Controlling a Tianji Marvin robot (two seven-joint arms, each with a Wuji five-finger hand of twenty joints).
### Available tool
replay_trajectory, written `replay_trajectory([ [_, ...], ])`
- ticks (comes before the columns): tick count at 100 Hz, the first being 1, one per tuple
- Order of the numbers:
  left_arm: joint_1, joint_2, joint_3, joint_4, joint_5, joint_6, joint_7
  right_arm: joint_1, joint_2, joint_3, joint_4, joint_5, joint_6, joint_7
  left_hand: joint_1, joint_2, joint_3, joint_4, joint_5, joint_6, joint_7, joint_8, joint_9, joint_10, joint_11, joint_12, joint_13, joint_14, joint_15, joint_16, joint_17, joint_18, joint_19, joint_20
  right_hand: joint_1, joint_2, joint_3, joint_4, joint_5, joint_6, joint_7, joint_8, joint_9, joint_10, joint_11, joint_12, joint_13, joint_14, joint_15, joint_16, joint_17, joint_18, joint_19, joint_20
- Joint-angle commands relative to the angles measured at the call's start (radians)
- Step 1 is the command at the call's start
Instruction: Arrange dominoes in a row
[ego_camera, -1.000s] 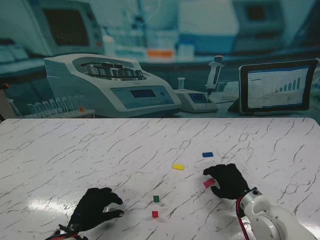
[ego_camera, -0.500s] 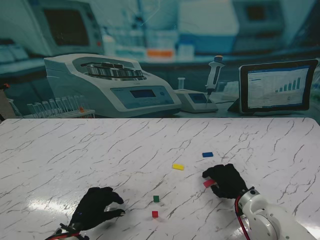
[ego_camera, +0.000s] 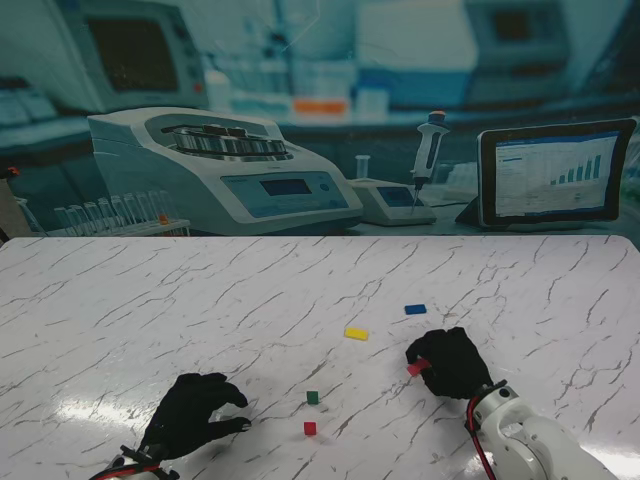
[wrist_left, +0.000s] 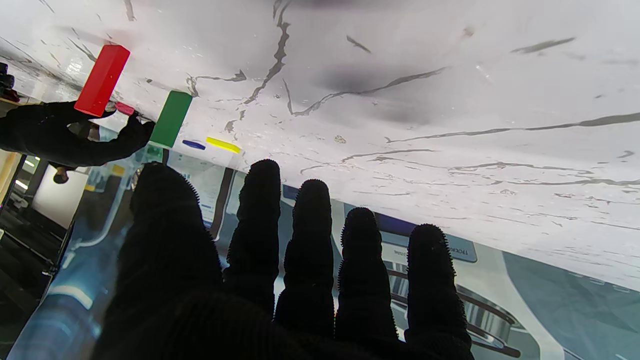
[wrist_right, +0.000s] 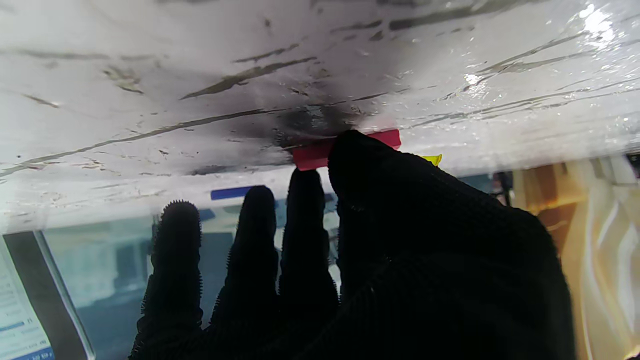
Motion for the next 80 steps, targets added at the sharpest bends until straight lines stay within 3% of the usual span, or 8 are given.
replay_trajectory([
  [1,0.011,-0.004,0.001,-0.008,-0.005,-0.017,-0.011,-0.012,-0.010,-0.012,0.017,-0.005,0.001,-0.003,-0.011,0.009,0.020,0.019,0.006,-0.009,0.011,0.014,0.023,-0.020,0.019,0.011,0.014,-0.028,0.013,0.003,-0.002,-0.010,0.008,0.009,0.057,-0.068,-0.026,-0.089,0.049,-0.047,0.149,0.020,0.021,-0.006,0.033,0.018,0.004,0.010,0.022,0.001,0.004,0.028,0.025,-0.010],
  [8,0.012,-0.004,0.000,-0.011,-0.005,-0.016,-0.012,-0.010,-0.011,-0.015,0.021,-0.005,0.002,-0.013,-0.007,0.012,0.022,0.019,0.008,-0.009,0.013,0.015,0.025,-0.019,0.020,0.012,0.016,-0.028,0.014,0.004,-0.002,-0.010,0.009,0.010,0.066,-0.067,-0.021,-0.091,0.048,-0.056,0.208,0.049,0.010,-0.007,0.097,0.049,0.002,0.015,0.030,0.005,0.002,0.029,0.033,-0.014],
  [21,0.014,-0.004,0.000,-0.013,-0.007,-0.014,-0.014,-0.006,-0.014,-0.024,0.034,0.000,0.006,-0.038,0.004,0.016,0.024,0.018,0.009,-0.013,0.016,0.015,0.026,-0.021,0.020,0.012,0.017,-0.030,0.014,0.004,-0.002,-0.007,0.011,0.011,0.080,-0.064,-0.012,-0.091,0.027,-0.064,0.287,0.139,-0.063,0.021,0.270,0.181,-0.017,0.042,0.059,0.019,0.002,0.030,0.046,-0.022],
  [32,0.016,-0.004,-0.001,-0.016,-0.008,-0.012,-0.017,-0.006,-0.015,-0.025,0.036,0.000,0.008,-0.046,0.025,0.013,0.020,0.007,0.010,-0.018,0.021,0.014,0.029,-0.020,0.021,0.012,0.018,-0.031,0.015,0.005,-0.001,-0.005,0.013,0.012,0.084,-0.060,-0.009,-0.091,0.006,-0.063,0.319,0.202,-0.091,0.039,0.343,0.268,-0.024,0.056,0.079,0.027,0.005,0.031,0.050,-0.024],
  [56,0.019,-0.004,-0.002,-0.022,-0.008,-0.006,-0.022,-0.008,-0.016,-0.024,0.039,0.003,0.006,-0.056,0.082,0.006,0.003,-0.019,0.011,-0.029,0.032,0.008,0.032,-0.020,0.024,0.012,0.022,-0.031,0.016,0.006,0.000,-0.003,0.016,0.013,0.082,-0.061,-0.004,-0.090,-0.023,-0.051,0.382,0.305,-0.118,0.062,0.452,0.397,-0.022,0.080,0.132,0.053,0.011,0.031,0.058,-0.025],
  [80,0.020,-0.004,-0.003,-0.025,-0.008,-0.002,-0.025,-0.014,-0.018,-0.019,0.036,0.012,0.000,-0.048,0.113,0.004,-0.012,-0.031,0.009,-0.035,0.045,0.001,0.035,-0.022,0.026,0.013,0.024,-0.031,0.017,0.007,0.000,-0.001,0.018,0.014,0.081,-0.059,-0.001,-0.088,-0.036,-0.030,0.413,0.344,-0.103,0.102,0.493,0.449,0.017,0.120,0.193,0.087,0.034,0.043,0.070,-0.024],
])
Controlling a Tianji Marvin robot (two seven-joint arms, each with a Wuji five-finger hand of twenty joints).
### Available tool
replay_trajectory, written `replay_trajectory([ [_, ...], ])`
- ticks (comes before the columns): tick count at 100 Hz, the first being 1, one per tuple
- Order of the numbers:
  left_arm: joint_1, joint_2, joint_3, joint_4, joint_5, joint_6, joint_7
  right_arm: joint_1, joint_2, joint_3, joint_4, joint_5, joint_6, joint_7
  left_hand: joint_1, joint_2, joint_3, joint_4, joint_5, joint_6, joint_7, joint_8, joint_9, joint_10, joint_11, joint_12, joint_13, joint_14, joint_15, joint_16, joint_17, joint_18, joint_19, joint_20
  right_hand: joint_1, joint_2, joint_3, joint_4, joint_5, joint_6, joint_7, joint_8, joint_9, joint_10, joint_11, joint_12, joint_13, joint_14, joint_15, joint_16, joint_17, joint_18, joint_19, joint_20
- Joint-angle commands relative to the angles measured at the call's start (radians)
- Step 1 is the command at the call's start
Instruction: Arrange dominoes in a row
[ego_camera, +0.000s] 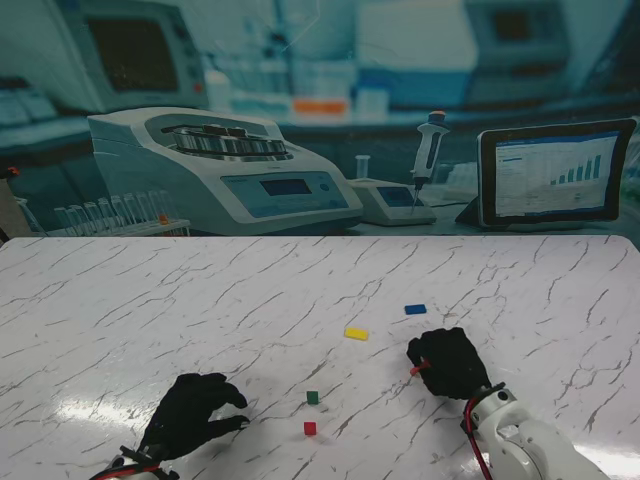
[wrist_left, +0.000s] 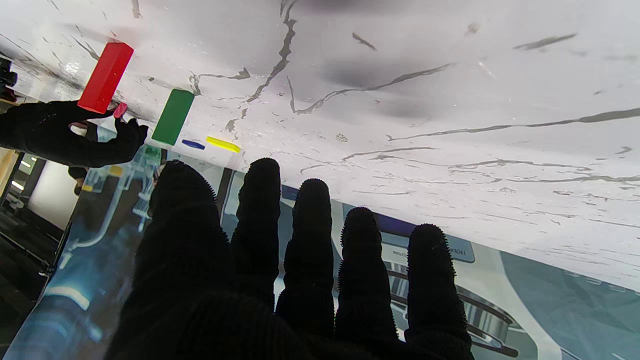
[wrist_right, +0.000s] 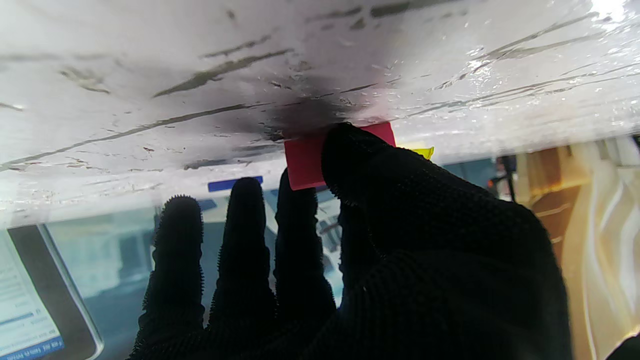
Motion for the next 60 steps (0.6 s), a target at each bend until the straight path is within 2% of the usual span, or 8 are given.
replay_trajectory([
  [1,0.009,-0.004,0.001,-0.004,-0.005,-0.017,-0.011,-0.019,-0.007,-0.004,0.013,0.002,-0.003,0.013,0.042,0.004,-0.021,-0.032,0.009,-0.035,0.012,0.001,0.034,-0.022,0.018,0.013,0.022,-0.030,0.017,0.007,-0.001,-0.001,0.018,0.014,0.045,-0.016,-0.018,-0.035,0.025,-0.009,0.049,0.007,-0.009,0.015,0.021,0.017,0.017,0.021,0.026,0.023,0.006,0.044,0.020,-0.012],
  [26,0.012,-0.004,-0.001,-0.007,-0.006,-0.014,-0.015,-0.028,-0.007,0.009,-0.001,0.015,-0.012,0.041,0.040,0.006,-0.028,-0.032,0.007,-0.034,0.019,-0.004,0.035,-0.022,0.018,0.013,0.023,-0.029,0.017,0.007,-0.002,0.000,0.020,0.015,0.044,-0.005,-0.026,-0.028,-0.021,-0.004,0.001,-0.018,-0.015,0.053,-0.033,-0.011,0.020,0.050,0.029,0.037,0.003,0.056,0.022,-0.016],
  [60,0.014,-0.004,-0.003,-0.009,-0.006,-0.014,-0.018,-0.029,-0.008,0.015,-0.022,0.021,-0.011,0.065,0.024,0.005,-0.028,-0.025,0.005,-0.033,0.023,-0.006,0.035,-0.024,0.018,0.014,0.024,-0.028,0.016,0.009,-0.003,0.002,0.022,0.016,0.037,-0.003,-0.029,-0.021,-0.054,0.004,-0.073,-0.053,-0.020,0.079,-0.091,-0.053,0.012,0.067,0.010,0.041,-0.004,0.061,0.017,-0.020],
])
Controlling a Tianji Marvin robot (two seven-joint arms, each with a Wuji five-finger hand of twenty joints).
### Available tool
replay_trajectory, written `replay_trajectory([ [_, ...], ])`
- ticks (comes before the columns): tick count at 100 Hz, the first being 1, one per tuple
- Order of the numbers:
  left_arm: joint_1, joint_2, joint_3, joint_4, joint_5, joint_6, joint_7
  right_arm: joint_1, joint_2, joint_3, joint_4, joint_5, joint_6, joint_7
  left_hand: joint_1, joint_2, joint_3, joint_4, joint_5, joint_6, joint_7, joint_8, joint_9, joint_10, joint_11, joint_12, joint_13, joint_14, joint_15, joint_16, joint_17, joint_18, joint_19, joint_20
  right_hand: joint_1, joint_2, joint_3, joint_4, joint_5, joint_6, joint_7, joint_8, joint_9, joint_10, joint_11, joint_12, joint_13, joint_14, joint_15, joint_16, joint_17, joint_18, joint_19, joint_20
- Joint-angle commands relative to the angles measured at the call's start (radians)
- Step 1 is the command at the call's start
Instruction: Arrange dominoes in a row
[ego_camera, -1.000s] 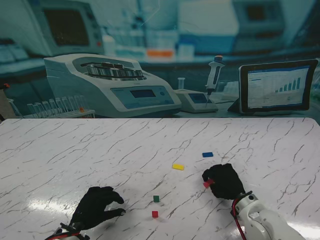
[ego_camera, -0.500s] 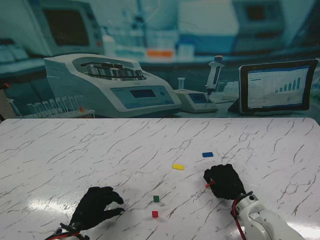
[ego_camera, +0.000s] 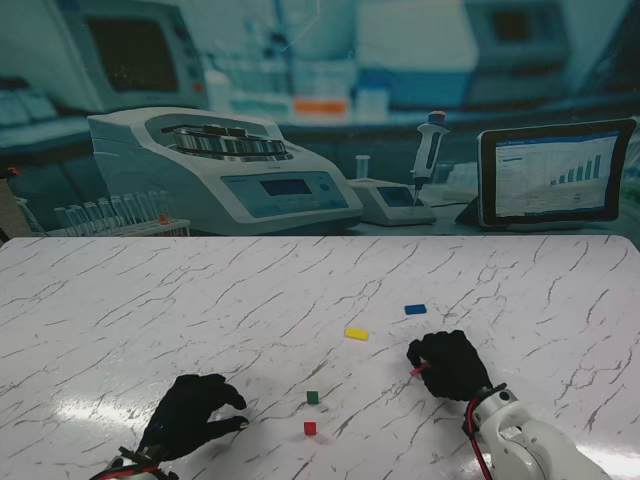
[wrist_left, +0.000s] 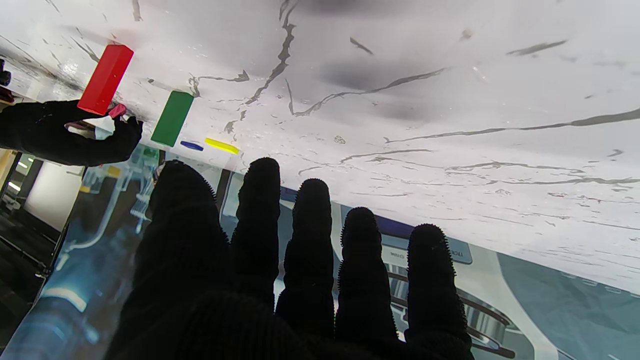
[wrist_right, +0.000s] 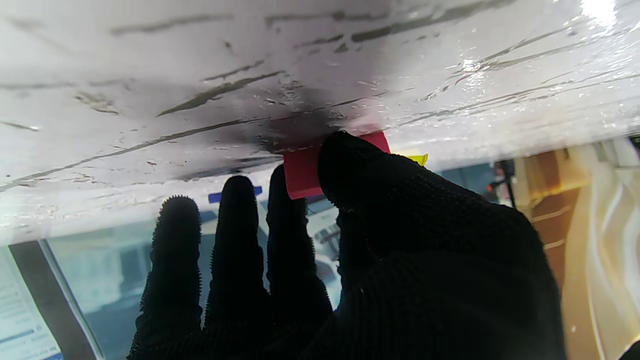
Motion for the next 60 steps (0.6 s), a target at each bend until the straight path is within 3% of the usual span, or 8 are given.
replay_trajectory([
  [1,0.008,-0.004,0.001,-0.003,-0.003,-0.019,-0.011,-0.013,-0.006,-0.006,-0.001,0.004,-0.002,0.015,0.023,0.004,-0.026,-0.025,0.004,-0.032,0.012,-0.006,0.034,-0.024,0.017,0.014,0.024,-0.028,0.016,0.009,-0.003,0.002,0.022,0.016,0.035,-0.036,-0.034,-0.025,-0.033,0.005,-0.013,-0.017,-0.020,0.014,-0.013,-0.010,0.001,0.021,-0.007,0.017,-0.011,0.061,0.016,-0.010],
  [17,0.010,-0.004,-0.001,-0.003,-0.003,-0.020,-0.010,-0.011,-0.006,-0.006,-0.006,0.014,-0.004,0.037,0.006,0.006,-0.023,-0.020,0.005,-0.028,0.012,-0.005,0.034,-0.025,0.017,0.014,0.024,-0.027,0.015,0.009,-0.004,0.005,0.023,0.017,0.030,-0.037,-0.033,-0.021,-0.025,0.003,-0.052,-0.047,-0.008,0.014,-0.017,-0.016,0.010,0.021,-0.007,0.021,-0.013,0.065,0.013,-0.011],
  [60,0.011,-0.004,-0.004,-0.002,-0.004,-0.026,-0.009,-0.014,-0.003,0.001,-0.012,0.033,-0.018,0.082,-0.034,0.010,-0.012,-0.005,0.005,-0.024,0.009,0.000,0.034,-0.025,0.017,0.016,0.026,-0.025,0.014,0.012,-0.005,0.007,0.025,0.018,-0.020,-0.031,-0.057,-0.012,0.111,0.015,-0.177,-0.214,0.044,-0.006,-0.051,-0.043,0.038,0.010,-0.015,0.032,-0.024,0.071,-0.002,-0.011],
])
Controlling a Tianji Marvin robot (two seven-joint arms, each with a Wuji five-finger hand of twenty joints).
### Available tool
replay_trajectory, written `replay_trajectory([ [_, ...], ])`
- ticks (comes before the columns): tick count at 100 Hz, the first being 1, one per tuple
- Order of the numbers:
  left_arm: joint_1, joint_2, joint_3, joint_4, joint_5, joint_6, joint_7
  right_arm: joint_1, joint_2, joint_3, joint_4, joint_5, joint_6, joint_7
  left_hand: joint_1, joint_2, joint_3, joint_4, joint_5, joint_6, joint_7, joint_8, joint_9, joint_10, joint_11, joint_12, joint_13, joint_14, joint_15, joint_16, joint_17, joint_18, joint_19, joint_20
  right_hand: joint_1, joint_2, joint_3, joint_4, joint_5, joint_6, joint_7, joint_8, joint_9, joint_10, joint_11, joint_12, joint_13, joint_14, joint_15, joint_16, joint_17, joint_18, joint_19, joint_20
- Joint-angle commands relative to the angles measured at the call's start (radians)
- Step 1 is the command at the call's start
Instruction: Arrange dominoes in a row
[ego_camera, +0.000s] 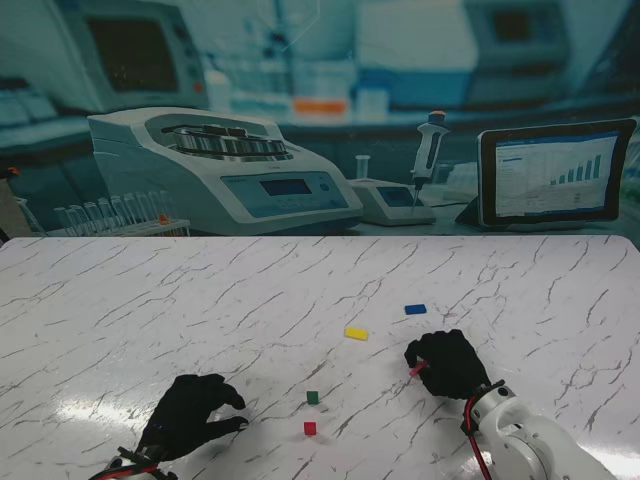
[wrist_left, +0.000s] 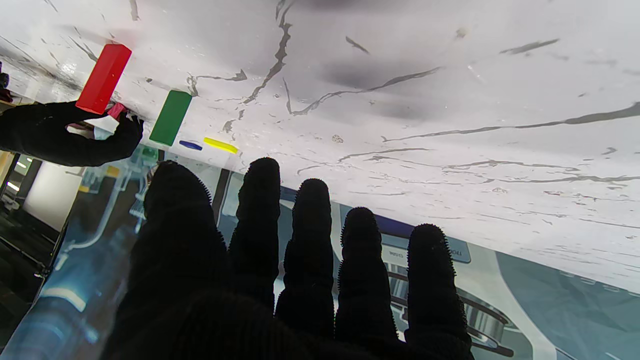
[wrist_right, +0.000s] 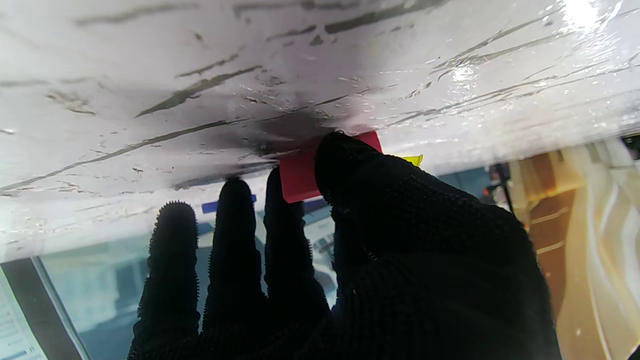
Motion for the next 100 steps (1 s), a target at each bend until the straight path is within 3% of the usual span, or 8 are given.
replay_trajectory([
  [1,0.008,-0.004,0.001,-0.001,-0.005,-0.024,-0.011,-0.016,-0.005,-0.006,0.009,0.001,-0.007,0.013,-0.015,0.010,-0.010,-0.005,0.006,-0.024,0.009,0.000,0.034,-0.024,0.016,0.016,0.025,-0.025,0.014,0.012,-0.005,0.007,0.025,0.018,-0.030,-0.031,-0.034,-0.012,0.029,-0.009,-0.015,-0.029,0.033,-0.006,-0.022,-0.018,0.038,0.010,-0.005,0.016,-0.016,0.071,-0.002,-0.010],
  [36,0.008,-0.004,0.000,0.001,-0.003,-0.025,-0.010,-0.014,-0.005,-0.007,0.007,0.005,-0.004,0.024,-0.024,0.001,0.000,0.001,0.007,-0.026,0.010,0.006,0.035,-0.023,0.018,0.018,0.028,-0.026,0.015,0.014,-0.005,0.007,0.026,0.018,-0.059,0.005,-0.075,0.004,0.113,-0.004,-0.007,-0.054,0.044,-0.025,-0.048,-0.045,0.042,0.000,-0.009,0.019,-0.027,0.073,-0.022,-0.007],
  [100,0.005,-0.004,0.003,0.006,-0.008,-0.023,-0.010,-0.027,-0.013,-0.007,-0.034,-0.011,0.016,-0.037,-0.029,0.009,0.004,0.005,0.008,-0.016,0.003,0.007,0.033,-0.015,0.016,0.017,0.026,-0.018,0.014,0.016,-0.006,0.011,0.029,0.020,-0.108,0.001,-0.055,0.066,0.103,-0.135,-0.019,0.017,-0.070,-0.001,-0.134,-0.099,-0.071,0.011,-0.057,0.013,-0.103,0.086,-0.086,0.014],
])
